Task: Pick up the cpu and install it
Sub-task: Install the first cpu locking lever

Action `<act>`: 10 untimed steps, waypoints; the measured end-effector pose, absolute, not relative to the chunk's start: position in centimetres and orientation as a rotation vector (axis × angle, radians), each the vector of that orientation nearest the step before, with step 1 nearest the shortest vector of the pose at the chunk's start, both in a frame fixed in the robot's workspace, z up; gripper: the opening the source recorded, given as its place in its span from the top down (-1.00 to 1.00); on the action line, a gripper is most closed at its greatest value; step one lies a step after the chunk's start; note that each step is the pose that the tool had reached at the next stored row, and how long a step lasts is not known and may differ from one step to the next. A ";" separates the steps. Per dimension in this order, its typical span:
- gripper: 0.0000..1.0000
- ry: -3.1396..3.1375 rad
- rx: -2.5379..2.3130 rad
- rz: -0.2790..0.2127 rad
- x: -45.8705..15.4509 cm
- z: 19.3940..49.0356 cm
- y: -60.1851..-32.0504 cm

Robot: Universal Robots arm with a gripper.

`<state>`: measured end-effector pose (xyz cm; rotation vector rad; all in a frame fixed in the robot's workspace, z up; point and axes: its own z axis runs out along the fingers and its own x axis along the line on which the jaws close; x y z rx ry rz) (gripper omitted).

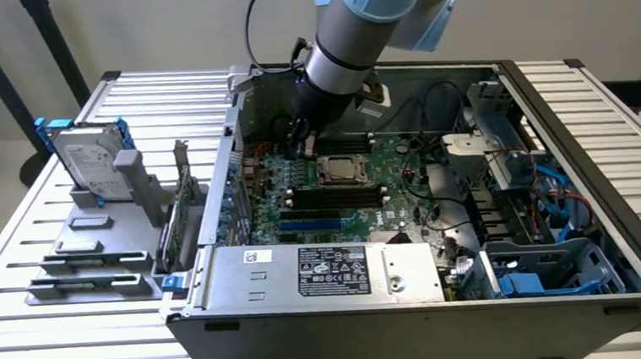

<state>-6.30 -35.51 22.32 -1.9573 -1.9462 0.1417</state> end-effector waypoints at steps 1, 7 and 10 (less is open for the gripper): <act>0.79 -1.945 -1.959 0.140 -6.5 22.3 -35.5; 0.79 -1.922 -1.982 0.119 -6.8 23.1 -35.5; 0.79 -1.898 -2.002 0.109 -6.9 23.6 -35.5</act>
